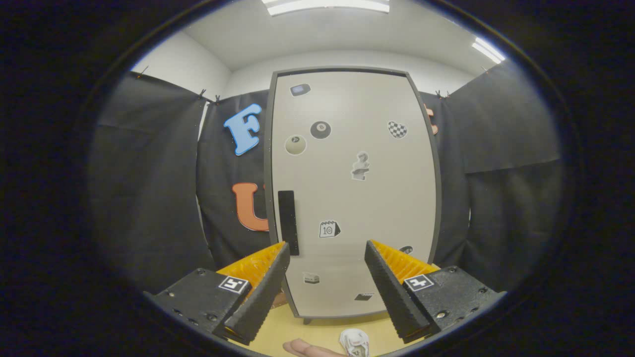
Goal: Open the shoe cabinet door, grab the shoes and put them into the shoe cabinet, then close the shoe cabinet door.
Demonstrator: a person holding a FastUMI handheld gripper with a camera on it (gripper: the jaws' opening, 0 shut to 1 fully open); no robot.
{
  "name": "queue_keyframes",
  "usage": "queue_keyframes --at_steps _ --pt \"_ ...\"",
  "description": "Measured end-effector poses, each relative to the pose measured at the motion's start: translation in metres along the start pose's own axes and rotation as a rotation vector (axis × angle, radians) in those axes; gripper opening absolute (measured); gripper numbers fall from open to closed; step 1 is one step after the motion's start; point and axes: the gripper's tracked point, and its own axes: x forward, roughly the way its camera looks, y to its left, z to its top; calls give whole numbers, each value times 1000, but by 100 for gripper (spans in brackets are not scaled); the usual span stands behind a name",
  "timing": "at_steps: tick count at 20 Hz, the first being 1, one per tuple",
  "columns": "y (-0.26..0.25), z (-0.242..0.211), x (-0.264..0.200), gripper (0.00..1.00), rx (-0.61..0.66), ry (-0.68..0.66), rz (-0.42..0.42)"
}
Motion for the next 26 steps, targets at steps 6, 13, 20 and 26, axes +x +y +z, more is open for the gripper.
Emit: queue_keyframes --at_steps 6,13,20,26 --pt "35 -2 79 99 -18 43 92" --pt "51 -4 119 99 -60 47 37" --pt "65 -12 131 46 8 109 50" --pt "59 -15 126 34 -53 117 53"
